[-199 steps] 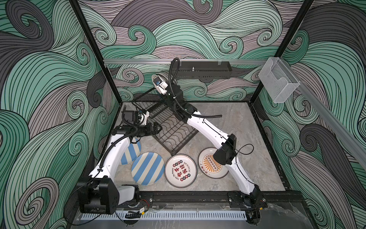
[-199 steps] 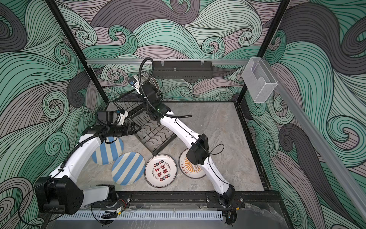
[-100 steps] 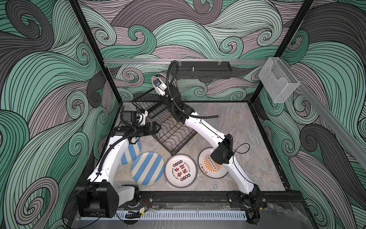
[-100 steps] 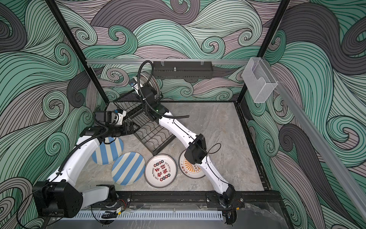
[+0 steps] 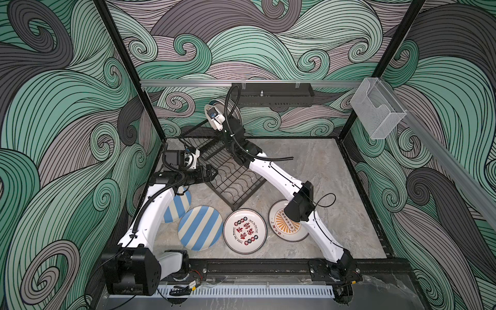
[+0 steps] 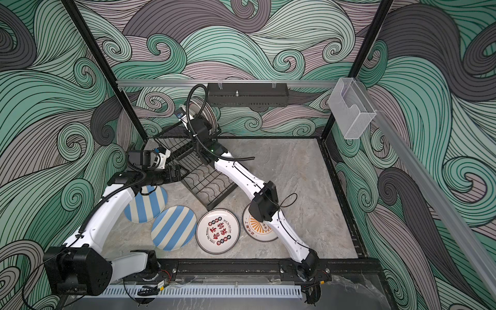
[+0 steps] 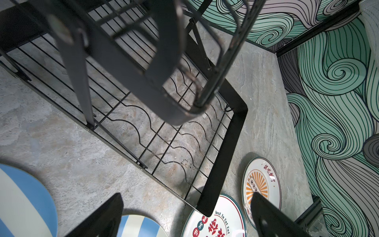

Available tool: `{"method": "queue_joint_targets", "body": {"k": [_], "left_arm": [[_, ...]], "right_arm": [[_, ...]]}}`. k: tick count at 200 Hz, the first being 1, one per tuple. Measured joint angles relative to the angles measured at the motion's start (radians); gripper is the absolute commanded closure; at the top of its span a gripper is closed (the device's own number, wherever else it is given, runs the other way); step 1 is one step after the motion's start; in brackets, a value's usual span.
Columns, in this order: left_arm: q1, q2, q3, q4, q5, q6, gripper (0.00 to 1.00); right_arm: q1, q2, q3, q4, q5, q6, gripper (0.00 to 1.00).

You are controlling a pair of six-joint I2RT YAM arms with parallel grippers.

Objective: Load plates into a dish rack
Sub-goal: Place the plate on the dish rack.

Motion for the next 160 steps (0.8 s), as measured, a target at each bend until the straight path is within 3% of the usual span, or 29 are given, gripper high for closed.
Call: {"method": "queue_joint_targets", "body": {"k": [26, 50, 70, 97, 131, 160], "left_arm": [[0.002, 0.000, 0.000, 0.000, 0.000, -0.001, 0.01], [0.005, 0.000, 0.000, 0.000, 0.000, -0.002, 0.01], [0.007, 0.000, 0.000, 0.000, 0.000, -0.002, 0.01], [0.011, 0.000, 0.000, 0.001, 0.000, -0.003, 0.01], [0.013, 0.000, 0.000, 0.002, 0.000, -0.005, 0.01], [0.014, 0.000, 0.000, 0.002, 0.000, -0.005, 0.01]], "right_arm": [[-0.001, 0.004, 0.003, 0.005, -0.003, 0.010, 0.97], [-0.002, 0.007, 0.009, 0.008, -0.005, 0.014, 0.73], [-0.004, 0.009, 0.022, 0.013, -0.004, 0.025, 0.69], [-0.007, 0.009, 0.045, 0.014, -0.005, 0.037, 0.55], [-0.009, 0.007, 0.047, -0.001, -0.008, 0.055, 0.44], [-0.006, -0.008, 0.047, -0.022, -0.010, 0.059, 0.42]]}}
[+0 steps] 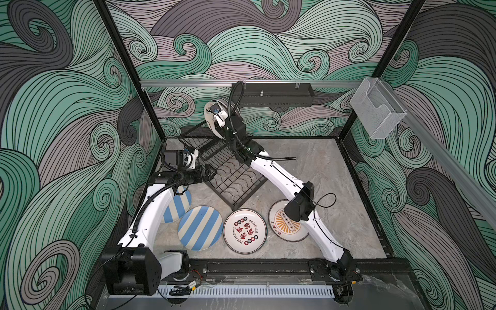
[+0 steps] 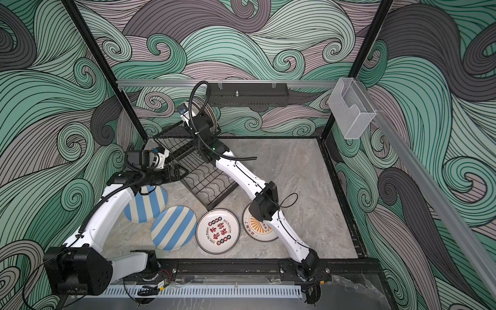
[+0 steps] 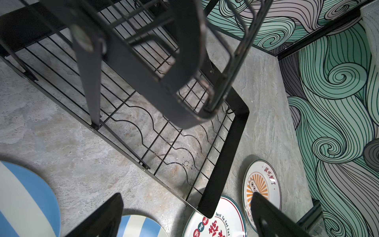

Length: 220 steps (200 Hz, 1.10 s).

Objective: Load plates into a dish rack
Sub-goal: Place the plate on the dish rack, then pick up the plate from the bottom-center of the table.

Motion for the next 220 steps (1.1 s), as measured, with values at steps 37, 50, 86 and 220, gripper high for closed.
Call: {"method": "queue_joint_targets", "body": {"k": [37, 50, 86, 220], "left_arm": [[0.010, -0.001, 0.000, 0.000, 0.000, 0.000, 0.01], [0.011, -0.006, -0.003, 0.004, 0.000, 0.000, 0.02], [0.013, -0.020, -0.004, 0.015, 0.000, 0.000, 0.01], [0.024, -0.072, -0.031, 0.066, 0.004, 0.002, 0.02]], "right_arm": [[0.005, -0.067, -0.019, -0.040, -0.012, 0.013, 0.36], [0.007, -0.107, -0.039, -0.053, -0.019, 0.027, 0.36], [0.007, -0.228, -0.100, -0.106, -0.048, 0.063, 0.31], [-0.170, -0.734, -0.792, -0.354, -0.296, 0.381, 0.27]]}}
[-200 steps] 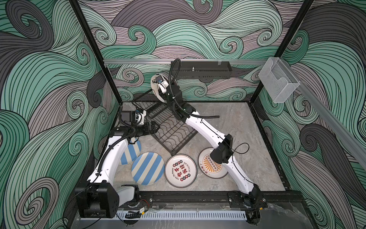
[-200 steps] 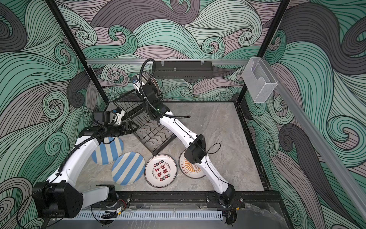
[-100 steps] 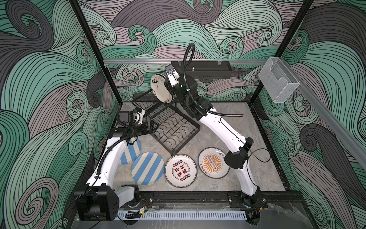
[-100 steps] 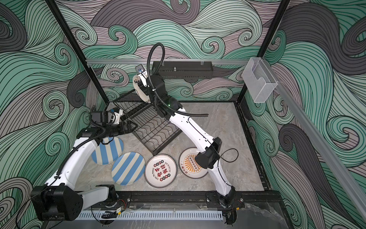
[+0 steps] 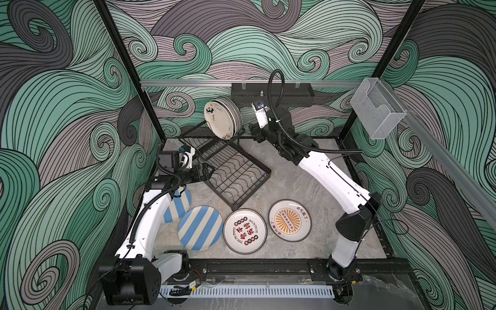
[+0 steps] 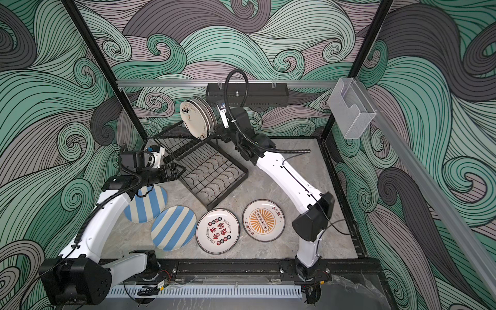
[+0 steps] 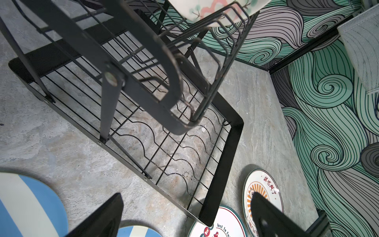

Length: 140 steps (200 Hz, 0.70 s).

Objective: Load plates into a dish rack
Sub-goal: Pick up the plate from the bottom-center of the table.

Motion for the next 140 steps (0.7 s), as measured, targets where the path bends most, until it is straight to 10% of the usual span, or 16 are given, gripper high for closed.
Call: {"method": "queue_joint_targets", "body": {"k": [140], "left_arm": [[-0.009, -0.018, -0.011, 0.082, 0.064, -0.044, 0.01]], "right_arm": [[-0.253, -0.642, -0.979, -0.048, -0.363, 0.385, 0.19]]}}
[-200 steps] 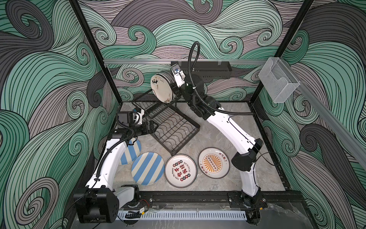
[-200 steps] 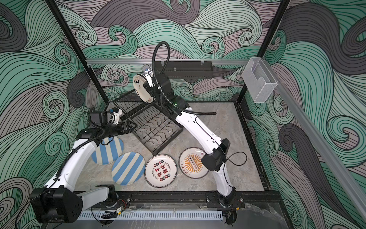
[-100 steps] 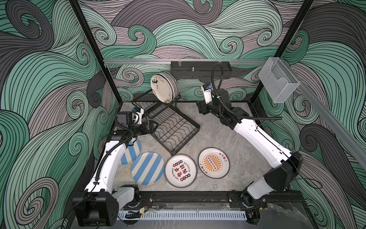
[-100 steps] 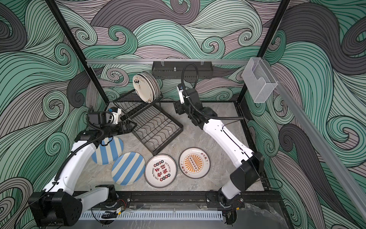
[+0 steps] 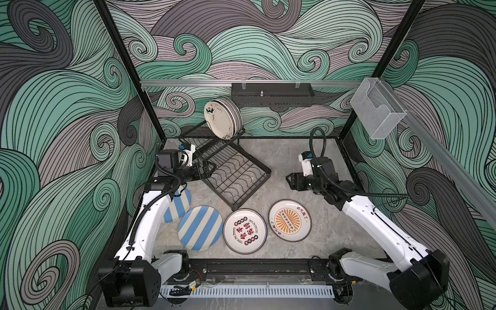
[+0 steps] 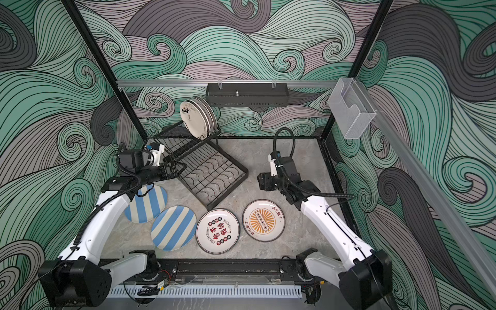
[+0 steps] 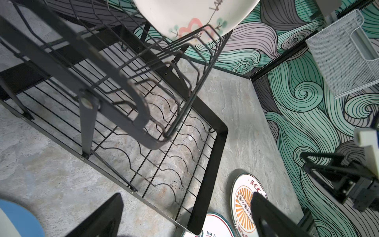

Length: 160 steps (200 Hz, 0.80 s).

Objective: Load plates into a dish rack
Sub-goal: Pick up the plate from the bottom-center of the table.

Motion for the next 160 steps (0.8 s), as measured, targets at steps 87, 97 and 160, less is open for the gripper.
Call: {"method": "queue_joint_targets", "body": {"k": [87, 97, 160], "left_arm": [[-0.269, -0.052, -0.052, 0.010, -0.118, -0.044, 0.01], [-0.298, -0.044, -0.057, 0.021, -0.126, -0.050, 0.01], [-0.459, 0.102, -0.052, 0.086, -0.131, -0.059, 0.01]], "right_arm": [[-0.037, -0.115, -0.123, -0.131, -0.083, 0.087, 0.11], [-0.046, -0.116, -0.121, -0.167, -0.078, 0.094, 0.09], [-0.064, -0.144, -0.187, -0.303, 0.035, 0.176, 0.08]]}}
